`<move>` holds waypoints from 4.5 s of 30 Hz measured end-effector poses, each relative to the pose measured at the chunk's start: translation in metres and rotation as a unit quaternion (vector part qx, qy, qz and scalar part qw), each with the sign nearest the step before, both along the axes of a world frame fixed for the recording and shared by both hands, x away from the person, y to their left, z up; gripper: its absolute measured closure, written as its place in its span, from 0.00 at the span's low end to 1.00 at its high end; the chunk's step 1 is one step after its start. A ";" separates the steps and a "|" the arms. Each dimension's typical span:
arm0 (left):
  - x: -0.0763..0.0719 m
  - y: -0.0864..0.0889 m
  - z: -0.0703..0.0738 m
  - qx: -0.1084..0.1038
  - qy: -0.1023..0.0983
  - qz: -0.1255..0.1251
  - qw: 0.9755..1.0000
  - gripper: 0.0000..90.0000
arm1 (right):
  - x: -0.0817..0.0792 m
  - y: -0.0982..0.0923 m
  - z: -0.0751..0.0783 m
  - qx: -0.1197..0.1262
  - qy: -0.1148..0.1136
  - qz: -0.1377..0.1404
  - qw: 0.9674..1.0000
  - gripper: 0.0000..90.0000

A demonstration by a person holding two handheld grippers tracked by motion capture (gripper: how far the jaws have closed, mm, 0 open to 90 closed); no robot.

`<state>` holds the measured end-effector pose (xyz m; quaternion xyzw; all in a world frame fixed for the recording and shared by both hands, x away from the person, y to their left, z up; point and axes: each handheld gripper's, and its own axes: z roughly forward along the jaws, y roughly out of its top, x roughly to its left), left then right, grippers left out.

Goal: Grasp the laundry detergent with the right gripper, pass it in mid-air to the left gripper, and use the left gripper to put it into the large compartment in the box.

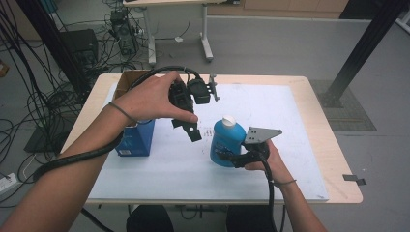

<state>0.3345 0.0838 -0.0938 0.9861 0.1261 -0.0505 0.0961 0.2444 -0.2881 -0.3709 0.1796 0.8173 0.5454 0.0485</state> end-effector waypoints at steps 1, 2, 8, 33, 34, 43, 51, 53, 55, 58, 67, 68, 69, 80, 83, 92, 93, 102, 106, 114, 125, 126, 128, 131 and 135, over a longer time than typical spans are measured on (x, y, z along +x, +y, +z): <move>0.000 0.000 0.000 0.000 0.000 0.000 1.000 0.10 | 0.000 0.000 0.000 0.000 0.000 0.000 1.000 0.47; -0.001 -0.001 0.001 0.000 -0.003 -0.004 1.000 0.10 | 0.000 0.001 0.001 -0.002 -0.002 0.003 1.000 0.47; -0.005 -0.006 0.011 -0.003 -0.006 -0.024 1.000 0.10 | 0.002 0.004 0.004 -0.006 0.001 0.021 1.000 0.47; -0.014 -0.045 0.035 0.024 -0.002 -0.089 0.996 0.10 | 0.009 0.031 0.010 0.002 0.001 0.104 0.995 0.47; -0.015 -0.050 0.035 0.031 0.002 -0.097 0.995 0.10 | 0.009 0.032 0.010 0.001 0.001 0.107 0.994 0.47; -0.026 -0.076 0.032 0.065 0.002 -0.131 0.989 0.10 | 0.011 0.036 0.011 -0.004 0.001 0.117 0.993 0.47; -0.028 -0.084 0.028 0.081 -0.003 -0.134 0.988 0.10 | 0.010 0.037 0.009 -0.001 0.001 0.117 0.993 0.47; -0.028 -0.085 0.028 0.082 -0.003 -0.135 0.987 0.10 | 0.010 0.037 0.009 -0.001 0.000 0.118 0.993 0.47; -0.028 -0.084 0.028 0.081 -0.003 -0.135 0.988 0.10 | 0.010 0.037 0.009 -0.001 0.000 0.117 0.993 0.47; -0.027 -0.083 0.027 0.080 -0.004 -0.133 0.988 0.10 | 0.010 0.037 0.008 -0.002 0.000 0.116 0.993 0.47; -0.027 -0.080 0.028 0.074 -0.005 -0.131 0.989 0.10 | 0.010 0.037 0.008 -0.001 0.002 0.115 0.993 0.47; -0.027 -0.080 0.028 0.074 -0.005 -0.131 0.989 0.10 | 0.010 0.037 0.008 -0.001 0.002 0.115 0.993 0.47; -0.028 -0.079 0.029 0.074 -0.007 -0.130 0.989 0.10 | 0.009 0.037 0.008 -0.001 0.002 0.114 0.994 0.47; -0.026 -0.079 0.028 0.073 -0.007 -0.130 0.989 0.10 | 0.008 0.036 0.007 0.002 0.001 0.110 0.994 0.47; -0.027 -0.077 0.028 0.068 -0.009 -0.126 0.990 0.10 | 0.009 0.037 0.007 0.001 0.002 0.112 0.994 0.47; -0.028 -0.077 0.027 0.071 -0.012 -0.127 0.989 0.10 | 0.008 0.037 0.008 -0.001 0.000 0.112 0.994 0.47; -0.028 -0.077 0.027 0.071 -0.012 -0.127 0.989 0.10 | 0.008 0.037 0.008 -0.001 0.000 0.112 0.994 0.47; -0.030 -0.077 0.029 0.070 -0.013 -0.127 0.989 0.10 | 0.009 0.035 0.009 0.000 -0.002 0.110 0.994 0.47; -0.031 -0.078 0.028 0.070 -0.014 -0.127 0.989 0.10 | 0.009 0.035 0.009 0.000 -0.003 0.110 0.994 0.47; -0.029 -0.077 0.028 0.069 -0.011 -0.127 0.989 0.10 | 0.009 0.036 0.009 0.000 -0.001 0.112 0.994 0.47; -0.030 -0.079 0.027 0.073 -0.014 -0.126 0.989 0.10 | 0.009 0.035 0.009 0.002 -0.001 0.109 0.994 0.47; -0.029 -0.078 0.027 0.071 -0.013 -0.126 0.989 0.10 | 0.008 0.035 0.009 0.003 -0.002 0.108 0.994 0.47; -0.029 -0.078 0.027 0.072 -0.015 -0.126 0.989 0.10 | 0.008 0.035 0.009 0.002 -0.001 0.109 0.994 0.47; -0.030 -0.077 0.027 0.071 -0.016 -0.124 0.990 0.10 | 0.008 0.035 0.009 0.002 -0.001 0.109 0.994 0.47; -0.029 -0.076 0.027 0.069 -0.016 -0.124 0.990 0.10 | 0.008 0.035 0.009 0.004 -0.002 0.109 0.994 0.47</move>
